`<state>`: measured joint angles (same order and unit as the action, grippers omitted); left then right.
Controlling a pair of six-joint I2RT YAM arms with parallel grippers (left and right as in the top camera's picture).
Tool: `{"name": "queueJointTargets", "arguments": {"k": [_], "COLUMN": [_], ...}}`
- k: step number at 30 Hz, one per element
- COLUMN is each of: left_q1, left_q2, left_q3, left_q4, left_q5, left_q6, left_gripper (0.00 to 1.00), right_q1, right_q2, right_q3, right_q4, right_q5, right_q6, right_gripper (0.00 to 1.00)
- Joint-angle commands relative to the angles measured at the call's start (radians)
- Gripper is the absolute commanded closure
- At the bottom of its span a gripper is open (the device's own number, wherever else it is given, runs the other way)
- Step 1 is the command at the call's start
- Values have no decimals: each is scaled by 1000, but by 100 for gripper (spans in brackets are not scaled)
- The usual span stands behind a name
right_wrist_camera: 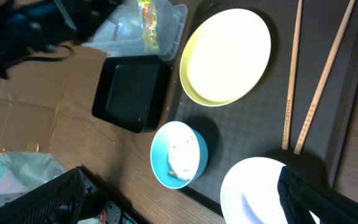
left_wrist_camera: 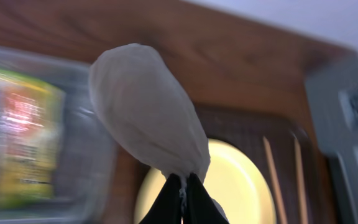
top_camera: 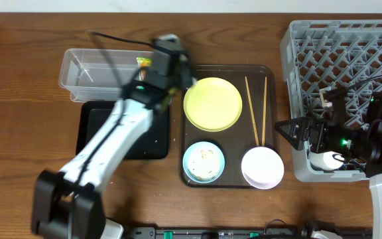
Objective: Sort waste into correct bins and load items into the dishwasher rack
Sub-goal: 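Carry the tissue left and drop it into the clear plastic bin, then grasp the rim of the blue rice bowl with the left gripper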
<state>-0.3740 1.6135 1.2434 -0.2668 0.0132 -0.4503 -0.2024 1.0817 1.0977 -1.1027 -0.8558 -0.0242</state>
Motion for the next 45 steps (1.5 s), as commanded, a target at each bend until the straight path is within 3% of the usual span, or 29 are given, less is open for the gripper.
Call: {"name": "queueJointTargets", "arguments": {"k": [1, 4, 5, 7, 9, 12, 20, 29, 37, 45], "left_q1": [79, 134, 156, 182, 194, 193, 93, -170, -418, -625], "left_q2": [31, 62, 76, 93, 89, 49, -206, -326, -245, -11], "left_q3": [-2, -2, -2, -2, -2, -1, -1, -7, -137, -156], "left_q4": [-27, -18, -8, -1, -6, -29, -323, -676, -578, -386], "left_q5": [-67, -74, -74, -60, -7, 72, 189, 178, 105, 40], "left_q6": [92, 122, 121, 122, 144, 163, 163, 112, -110, -124], "left_gripper": [94, 93, 88, 63, 48, 36, 36, 49, 57, 62], "right_q1": [8, 8, 8, 8, 8, 8, 7, 7, 7, 8], "right_q2": [-3, -3, -3, -3, -3, -3, -3, -3, -3, -3], "right_q3": [15, 15, 15, 15, 15, 15, 15, 15, 15, 15], "right_q4": [0, -1, -1, -1, -1, 1, 15, 53, 51, 52], "right_q5": [-5, -5, -5, -5, -5, -4, 105, 230, 277, 277], "right_q6": [-18, -18, -18, -18, -18, -19, -18, 101, 166, 168], "right_gripper": [4, 4, 4, 3, 4, 4, 3, 1, 1, 1]}}
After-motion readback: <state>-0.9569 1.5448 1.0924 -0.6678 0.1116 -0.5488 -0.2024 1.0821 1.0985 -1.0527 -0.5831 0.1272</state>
